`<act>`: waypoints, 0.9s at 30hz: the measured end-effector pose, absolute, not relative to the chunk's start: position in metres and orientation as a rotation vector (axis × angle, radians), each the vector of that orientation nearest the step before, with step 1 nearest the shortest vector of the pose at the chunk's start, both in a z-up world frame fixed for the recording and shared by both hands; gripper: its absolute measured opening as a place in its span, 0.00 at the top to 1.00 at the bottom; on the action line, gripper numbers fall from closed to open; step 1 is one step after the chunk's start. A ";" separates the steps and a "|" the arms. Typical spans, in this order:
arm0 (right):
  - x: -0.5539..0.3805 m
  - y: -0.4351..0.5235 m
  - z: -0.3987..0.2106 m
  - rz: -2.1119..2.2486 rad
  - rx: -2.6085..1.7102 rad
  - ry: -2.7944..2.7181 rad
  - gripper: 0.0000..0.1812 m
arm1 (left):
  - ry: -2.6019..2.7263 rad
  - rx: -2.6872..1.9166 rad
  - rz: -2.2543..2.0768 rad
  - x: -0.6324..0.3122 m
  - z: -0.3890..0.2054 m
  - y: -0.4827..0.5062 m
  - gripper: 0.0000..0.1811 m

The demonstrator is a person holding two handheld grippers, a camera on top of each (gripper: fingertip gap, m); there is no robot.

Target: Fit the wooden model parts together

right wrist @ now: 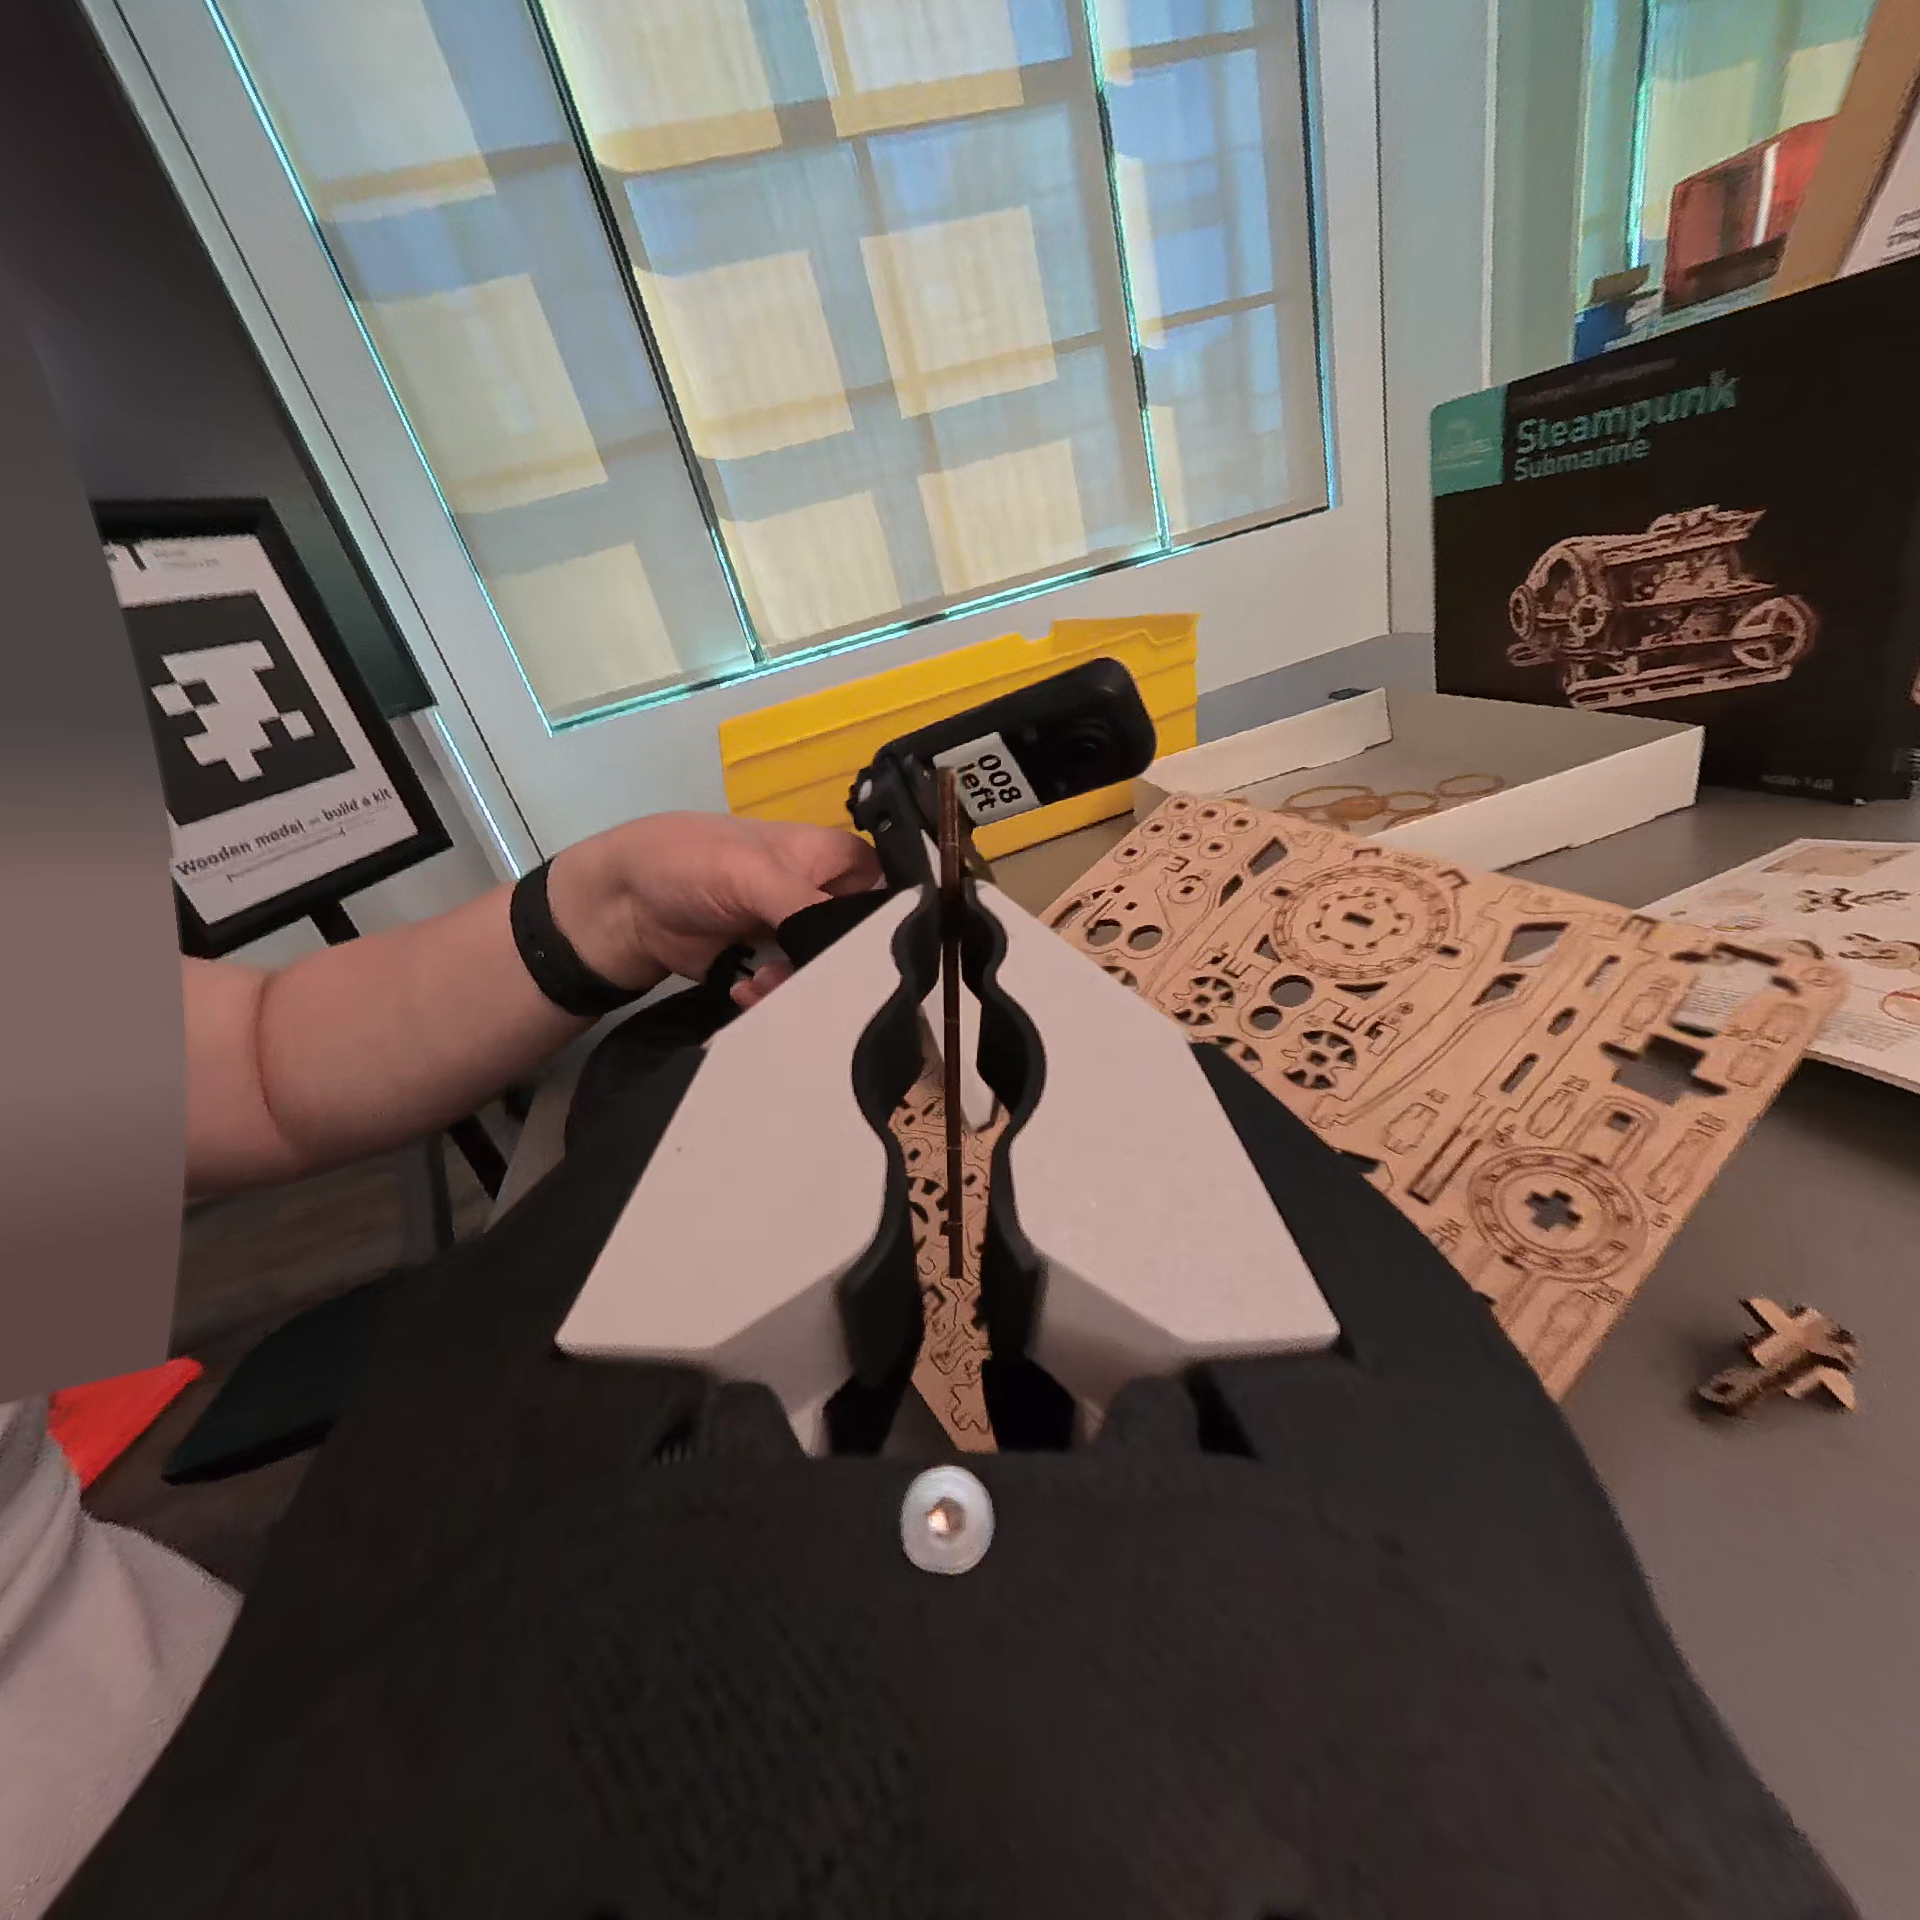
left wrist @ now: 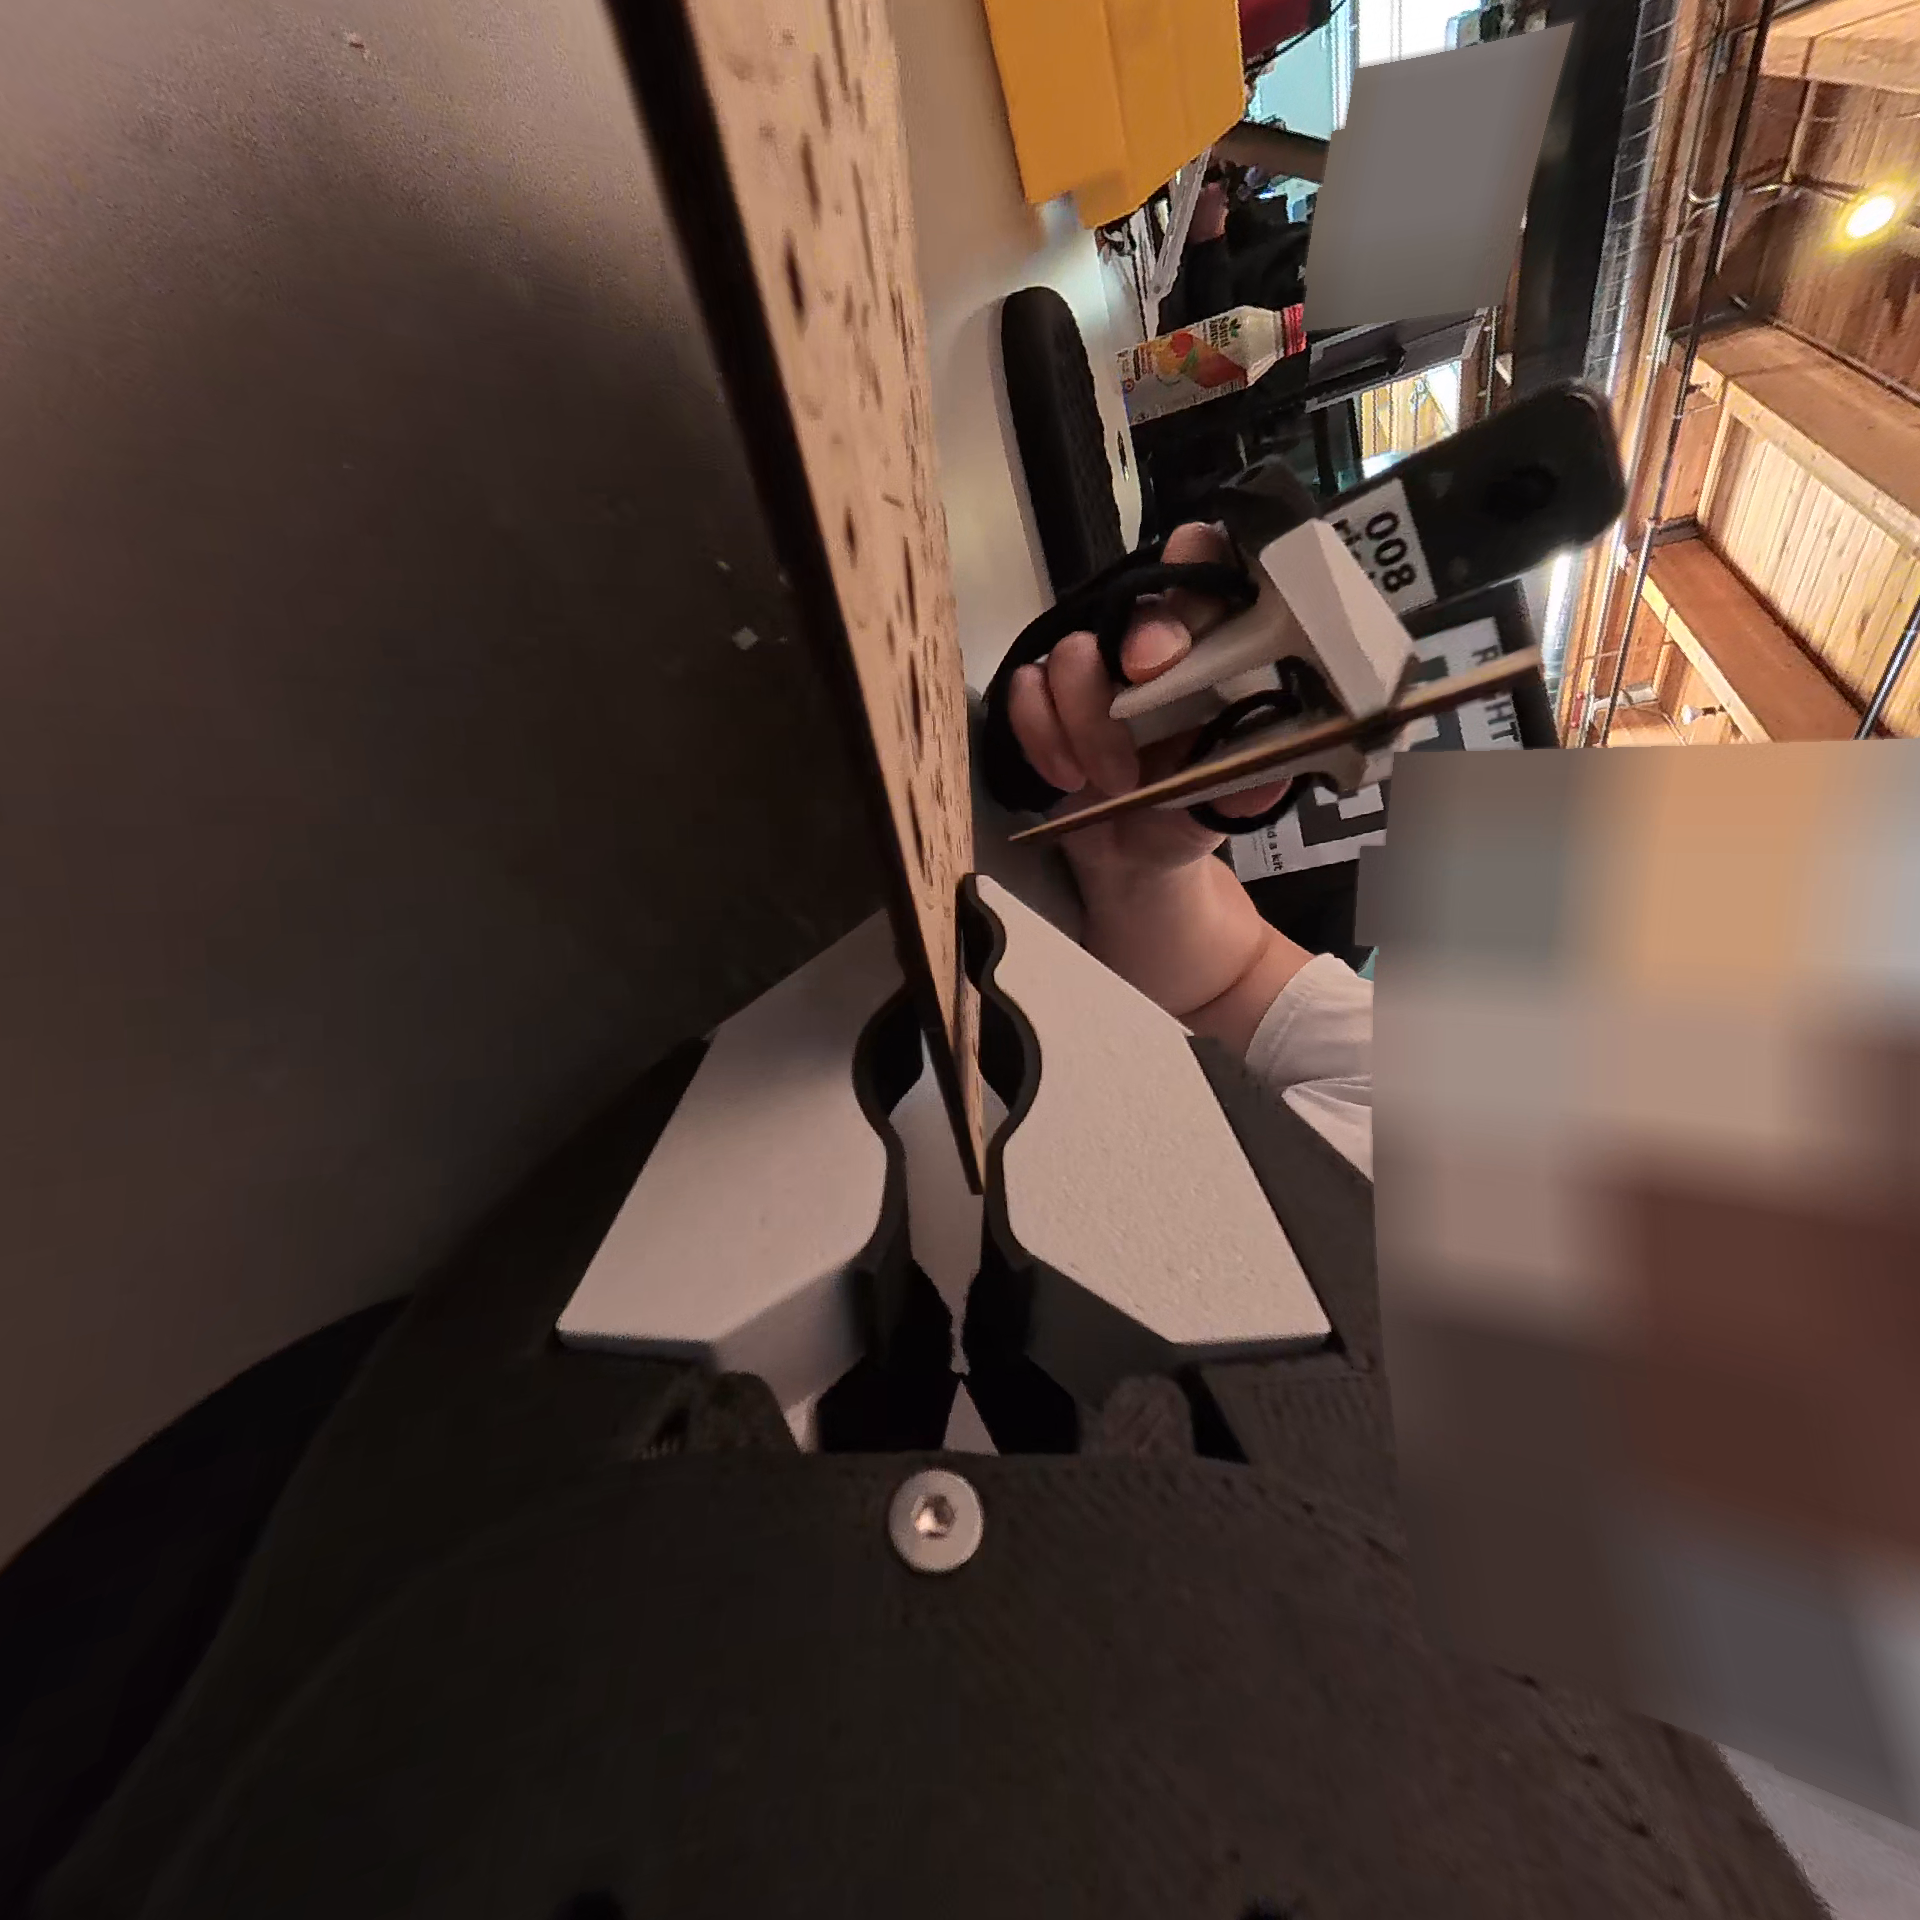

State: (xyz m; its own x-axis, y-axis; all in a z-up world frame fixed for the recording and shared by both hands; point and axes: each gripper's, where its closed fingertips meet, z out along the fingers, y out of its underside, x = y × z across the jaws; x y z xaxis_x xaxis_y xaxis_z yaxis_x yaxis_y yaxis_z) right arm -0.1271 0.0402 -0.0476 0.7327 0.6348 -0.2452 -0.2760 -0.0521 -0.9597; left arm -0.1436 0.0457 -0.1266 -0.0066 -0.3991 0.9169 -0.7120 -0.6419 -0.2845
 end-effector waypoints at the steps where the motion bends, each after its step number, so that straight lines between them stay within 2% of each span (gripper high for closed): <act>1: -0.132 0.041 -0.049 0.756 -1.452 -0.333 0.99 | -1.167 2.008 1.686 -0.144 -0.127 0.045 1.00; 18: -0.155 0.036 -0.063 0.616 -1.532 -0.509 0.99 | -1.228 2.024 1.608 -0.145 -0.132 0.039 0.99; 27: -0.131 -0.008 -0.043 0.656 -1.469 -0.271 0.99 | -1.273 1.976 1.453 -0.148 -0.143 0.004 0.94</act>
State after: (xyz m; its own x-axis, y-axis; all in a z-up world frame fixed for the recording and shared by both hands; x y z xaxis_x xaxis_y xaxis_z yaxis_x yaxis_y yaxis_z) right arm -0.1309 -0.0082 -0.0433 0.7992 0.5601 -0.2180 -0.2424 -0.0316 -0.9697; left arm -0.1484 0.0036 -0.1426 0.0571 -0.4415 0.8954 -0.8295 -0.5201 -0.2036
